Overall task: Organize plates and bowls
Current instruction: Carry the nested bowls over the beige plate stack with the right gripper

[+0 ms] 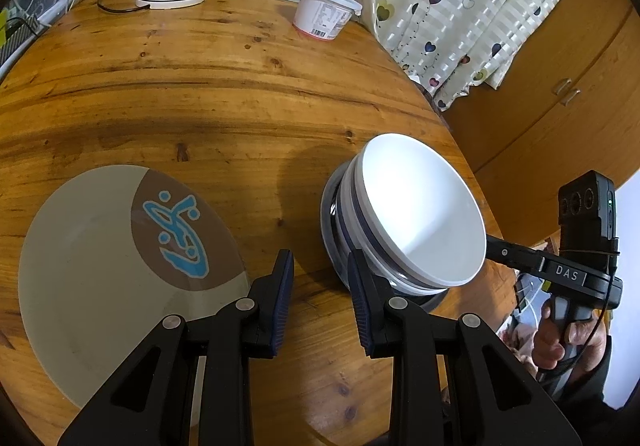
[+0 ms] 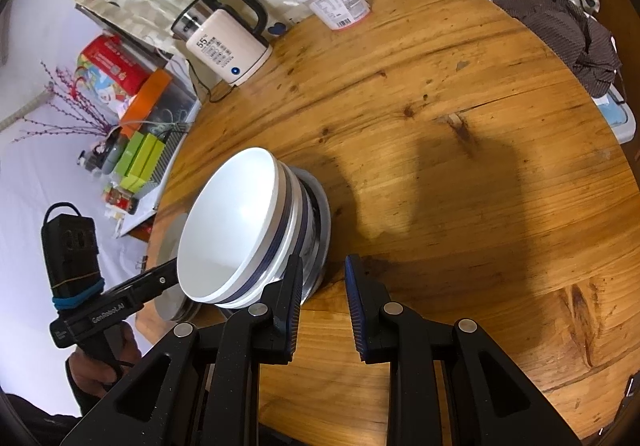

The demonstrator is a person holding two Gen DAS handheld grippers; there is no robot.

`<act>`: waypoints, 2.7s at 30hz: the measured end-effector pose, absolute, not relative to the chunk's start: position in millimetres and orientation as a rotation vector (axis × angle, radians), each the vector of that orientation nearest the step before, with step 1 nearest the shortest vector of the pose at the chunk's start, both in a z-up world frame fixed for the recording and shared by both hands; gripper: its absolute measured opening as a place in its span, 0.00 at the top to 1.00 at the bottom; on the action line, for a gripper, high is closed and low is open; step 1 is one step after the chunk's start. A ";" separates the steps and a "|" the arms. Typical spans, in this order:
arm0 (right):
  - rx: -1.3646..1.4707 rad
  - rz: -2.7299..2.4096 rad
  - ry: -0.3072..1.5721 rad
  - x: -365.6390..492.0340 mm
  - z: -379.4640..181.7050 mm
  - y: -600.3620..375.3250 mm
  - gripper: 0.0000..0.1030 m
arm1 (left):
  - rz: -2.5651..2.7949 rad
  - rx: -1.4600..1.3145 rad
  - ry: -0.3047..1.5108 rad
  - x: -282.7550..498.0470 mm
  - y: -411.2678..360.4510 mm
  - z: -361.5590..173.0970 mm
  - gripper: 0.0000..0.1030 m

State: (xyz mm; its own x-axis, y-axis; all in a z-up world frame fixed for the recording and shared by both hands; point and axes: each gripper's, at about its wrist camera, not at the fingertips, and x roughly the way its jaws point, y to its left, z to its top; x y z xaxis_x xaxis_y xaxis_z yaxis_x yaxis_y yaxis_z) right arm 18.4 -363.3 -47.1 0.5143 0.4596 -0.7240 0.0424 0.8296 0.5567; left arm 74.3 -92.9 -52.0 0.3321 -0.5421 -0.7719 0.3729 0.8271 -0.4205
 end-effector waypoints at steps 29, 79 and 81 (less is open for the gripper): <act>0.634 0.347 1.012 23.3 -60.3 -366.0 0.92 | -0.664 -0.266 1.137 86.4 -92.9 -67.0 0.74; 0.582 0.398 0.962 32.6 -27.5 -343.2 0.92 | -0.697 -0.280 1.050 81.4 -72.5 -34.6 0.92; 0.577 0.405 0.962 33.0 -25.5 -339.2 0.92 | -0.690 -0.282 1.046 81.0 -69.2 -33.4 0.92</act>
